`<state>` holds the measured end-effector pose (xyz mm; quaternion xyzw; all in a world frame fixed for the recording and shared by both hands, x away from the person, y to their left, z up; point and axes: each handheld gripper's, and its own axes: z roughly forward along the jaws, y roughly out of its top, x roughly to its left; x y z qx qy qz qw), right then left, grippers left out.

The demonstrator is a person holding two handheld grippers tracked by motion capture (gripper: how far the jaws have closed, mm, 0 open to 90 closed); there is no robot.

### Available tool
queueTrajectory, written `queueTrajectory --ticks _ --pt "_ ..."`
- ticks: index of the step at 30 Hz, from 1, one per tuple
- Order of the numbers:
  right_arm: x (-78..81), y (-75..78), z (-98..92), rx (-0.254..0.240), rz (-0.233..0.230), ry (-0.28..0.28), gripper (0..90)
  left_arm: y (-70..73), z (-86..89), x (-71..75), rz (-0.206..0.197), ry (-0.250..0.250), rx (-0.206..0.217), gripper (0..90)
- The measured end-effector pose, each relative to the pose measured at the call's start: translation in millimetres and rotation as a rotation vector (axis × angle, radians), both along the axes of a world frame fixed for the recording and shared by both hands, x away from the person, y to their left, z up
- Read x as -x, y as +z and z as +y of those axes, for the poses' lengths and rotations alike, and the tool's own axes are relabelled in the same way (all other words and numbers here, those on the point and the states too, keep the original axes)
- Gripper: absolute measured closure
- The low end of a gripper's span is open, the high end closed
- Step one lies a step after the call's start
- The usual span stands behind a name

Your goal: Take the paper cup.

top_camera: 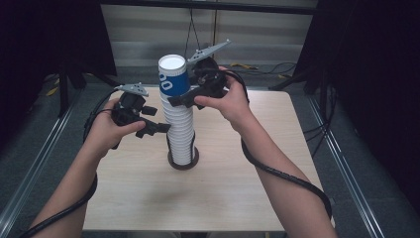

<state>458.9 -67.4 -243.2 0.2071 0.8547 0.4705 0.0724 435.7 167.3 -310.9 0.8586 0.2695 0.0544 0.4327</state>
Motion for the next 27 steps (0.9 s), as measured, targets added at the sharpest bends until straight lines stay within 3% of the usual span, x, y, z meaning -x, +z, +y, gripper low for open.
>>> queueTrajectory --ticks 15,19,27 --pt "-0.2 1.4 0.4 0.008 -0.003 0.003 13.8 30.1 -16.5 -3.9 -0.087 -0.044 0.032 15.8" --pt "-0.2 1.5 0.4 0.009 -0.003 0.005 13.8 31.0 -20.8 -5.9 -0.113 -0.044 0.02 15.8" --pt "-0.6 1.1 0.0 0.003 -0.003 0.006 13.8 25.0 -23.1 -10.2 -0.124 -0.048 0.062 13.7"
